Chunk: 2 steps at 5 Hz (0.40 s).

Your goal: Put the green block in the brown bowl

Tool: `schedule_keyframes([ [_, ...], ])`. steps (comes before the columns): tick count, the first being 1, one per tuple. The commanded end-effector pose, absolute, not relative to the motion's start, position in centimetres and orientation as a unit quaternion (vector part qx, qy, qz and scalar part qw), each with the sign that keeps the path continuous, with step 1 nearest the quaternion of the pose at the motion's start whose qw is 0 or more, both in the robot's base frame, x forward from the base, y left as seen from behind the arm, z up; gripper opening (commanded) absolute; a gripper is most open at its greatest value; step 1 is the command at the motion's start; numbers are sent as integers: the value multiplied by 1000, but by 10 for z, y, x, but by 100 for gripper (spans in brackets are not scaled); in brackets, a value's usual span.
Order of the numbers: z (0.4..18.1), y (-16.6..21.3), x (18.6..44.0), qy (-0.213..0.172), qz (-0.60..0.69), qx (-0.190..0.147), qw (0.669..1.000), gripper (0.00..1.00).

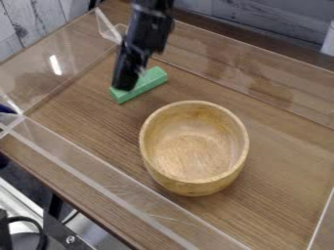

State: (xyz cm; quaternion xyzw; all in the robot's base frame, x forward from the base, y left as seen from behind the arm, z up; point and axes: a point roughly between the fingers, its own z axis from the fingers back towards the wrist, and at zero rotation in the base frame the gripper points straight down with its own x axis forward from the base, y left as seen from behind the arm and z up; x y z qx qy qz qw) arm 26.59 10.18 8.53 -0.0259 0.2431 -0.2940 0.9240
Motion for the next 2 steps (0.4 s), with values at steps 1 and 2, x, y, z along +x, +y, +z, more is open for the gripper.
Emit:
schedule_keyframes([
  [1, 132, 90, 275, 234, -288, 15, 928, 0],
  [2, 160, 77, 284, 252, -310, -3, 917, 0],
])
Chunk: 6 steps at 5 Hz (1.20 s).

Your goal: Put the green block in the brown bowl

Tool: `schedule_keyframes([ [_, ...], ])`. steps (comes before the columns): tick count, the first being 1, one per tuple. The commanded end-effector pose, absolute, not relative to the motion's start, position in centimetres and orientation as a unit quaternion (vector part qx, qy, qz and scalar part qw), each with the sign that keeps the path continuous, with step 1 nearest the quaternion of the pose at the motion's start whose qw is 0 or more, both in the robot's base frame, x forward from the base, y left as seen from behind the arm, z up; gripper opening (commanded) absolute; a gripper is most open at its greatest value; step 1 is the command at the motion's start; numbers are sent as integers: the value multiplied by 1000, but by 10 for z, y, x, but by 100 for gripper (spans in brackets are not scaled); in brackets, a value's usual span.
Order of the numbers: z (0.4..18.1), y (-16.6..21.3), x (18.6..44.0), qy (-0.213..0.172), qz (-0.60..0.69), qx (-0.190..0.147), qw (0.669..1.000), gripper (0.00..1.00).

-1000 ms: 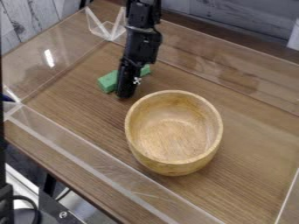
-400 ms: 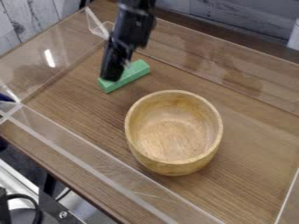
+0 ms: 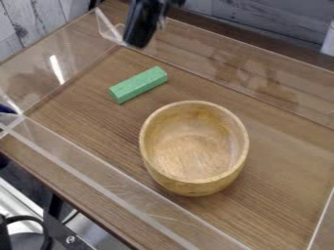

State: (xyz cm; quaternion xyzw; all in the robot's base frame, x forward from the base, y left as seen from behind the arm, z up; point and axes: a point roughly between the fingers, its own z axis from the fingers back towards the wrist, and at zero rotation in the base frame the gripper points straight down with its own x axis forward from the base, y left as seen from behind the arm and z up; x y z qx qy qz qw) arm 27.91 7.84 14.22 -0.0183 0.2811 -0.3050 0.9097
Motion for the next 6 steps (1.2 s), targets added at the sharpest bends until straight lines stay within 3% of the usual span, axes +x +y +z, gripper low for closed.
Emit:
schedule_keyframes([
  [1, 138, 84, 283, 268, -298, 16, 916, 100],
  [2, 119, 90, 282, 282, -288, 32, 915, 100],
  [3, 131, 84, 288, 284, -261, 48, 921, 0],
  [4, 147, 77, 294, 287, -241, 58, 925, 0],
  [5, 148, 77, 301, 290, -205, 74, 932, 100],
  [6, 143, 85, 309, 306, -193, 81, 929, 100],
])
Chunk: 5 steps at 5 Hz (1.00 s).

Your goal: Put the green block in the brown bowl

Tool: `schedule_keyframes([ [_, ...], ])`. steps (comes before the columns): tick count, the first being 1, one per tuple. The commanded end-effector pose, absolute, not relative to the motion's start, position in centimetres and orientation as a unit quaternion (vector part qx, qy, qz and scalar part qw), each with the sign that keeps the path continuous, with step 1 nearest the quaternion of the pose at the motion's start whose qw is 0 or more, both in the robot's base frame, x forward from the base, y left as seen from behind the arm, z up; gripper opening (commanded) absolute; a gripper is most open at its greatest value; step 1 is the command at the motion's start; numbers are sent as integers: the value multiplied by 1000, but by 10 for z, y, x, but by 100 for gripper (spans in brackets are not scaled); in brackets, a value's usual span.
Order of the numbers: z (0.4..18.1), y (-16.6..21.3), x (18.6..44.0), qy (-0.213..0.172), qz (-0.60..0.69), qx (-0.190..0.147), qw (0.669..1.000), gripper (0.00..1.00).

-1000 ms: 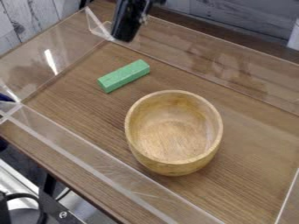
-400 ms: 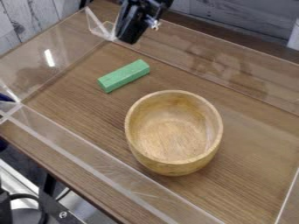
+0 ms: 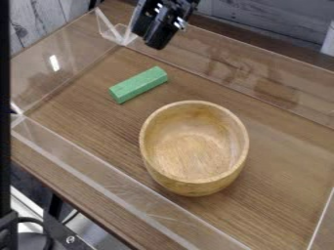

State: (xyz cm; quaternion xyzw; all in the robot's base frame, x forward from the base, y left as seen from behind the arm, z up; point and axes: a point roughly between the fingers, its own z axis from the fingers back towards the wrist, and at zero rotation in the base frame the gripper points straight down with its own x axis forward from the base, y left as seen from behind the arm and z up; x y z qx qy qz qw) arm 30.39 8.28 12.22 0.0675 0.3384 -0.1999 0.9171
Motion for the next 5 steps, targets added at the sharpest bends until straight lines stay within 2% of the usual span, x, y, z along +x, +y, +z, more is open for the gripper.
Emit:
schedule_keyframes([
  [1, 139, 93, 316, 322, -180, 86, 926, 100],
  [3, 124, 96, 316, 325, -171, 104, 924, 100],
  [5, 103, 99, 314, 315, -165, 93, 930, 100],
])
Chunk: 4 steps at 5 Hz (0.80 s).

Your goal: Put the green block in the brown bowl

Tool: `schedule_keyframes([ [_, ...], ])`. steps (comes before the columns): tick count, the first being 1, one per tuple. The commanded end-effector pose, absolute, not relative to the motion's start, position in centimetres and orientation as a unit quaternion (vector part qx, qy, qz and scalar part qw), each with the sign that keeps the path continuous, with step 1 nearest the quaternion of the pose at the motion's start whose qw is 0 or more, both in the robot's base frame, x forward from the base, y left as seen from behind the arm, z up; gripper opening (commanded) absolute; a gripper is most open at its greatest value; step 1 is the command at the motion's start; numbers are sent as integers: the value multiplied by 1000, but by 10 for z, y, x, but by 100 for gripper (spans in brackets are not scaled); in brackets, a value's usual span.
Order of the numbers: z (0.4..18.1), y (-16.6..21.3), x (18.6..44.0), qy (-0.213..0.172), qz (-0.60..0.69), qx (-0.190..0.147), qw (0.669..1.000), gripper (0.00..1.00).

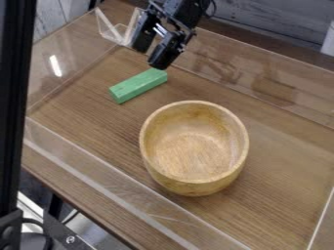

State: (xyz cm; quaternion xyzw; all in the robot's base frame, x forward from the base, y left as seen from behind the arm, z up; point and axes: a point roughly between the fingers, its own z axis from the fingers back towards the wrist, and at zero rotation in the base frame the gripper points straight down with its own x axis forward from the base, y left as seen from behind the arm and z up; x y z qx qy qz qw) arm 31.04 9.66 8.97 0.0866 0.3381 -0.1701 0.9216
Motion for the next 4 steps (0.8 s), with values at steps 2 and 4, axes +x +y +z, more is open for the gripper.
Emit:
schedule_keyframes([
  [2, 97, 100, 311, 307, -178, 85, 931, 0],
  [4, 97, 111, 312, 310, -189, 77, 929, 100],
])
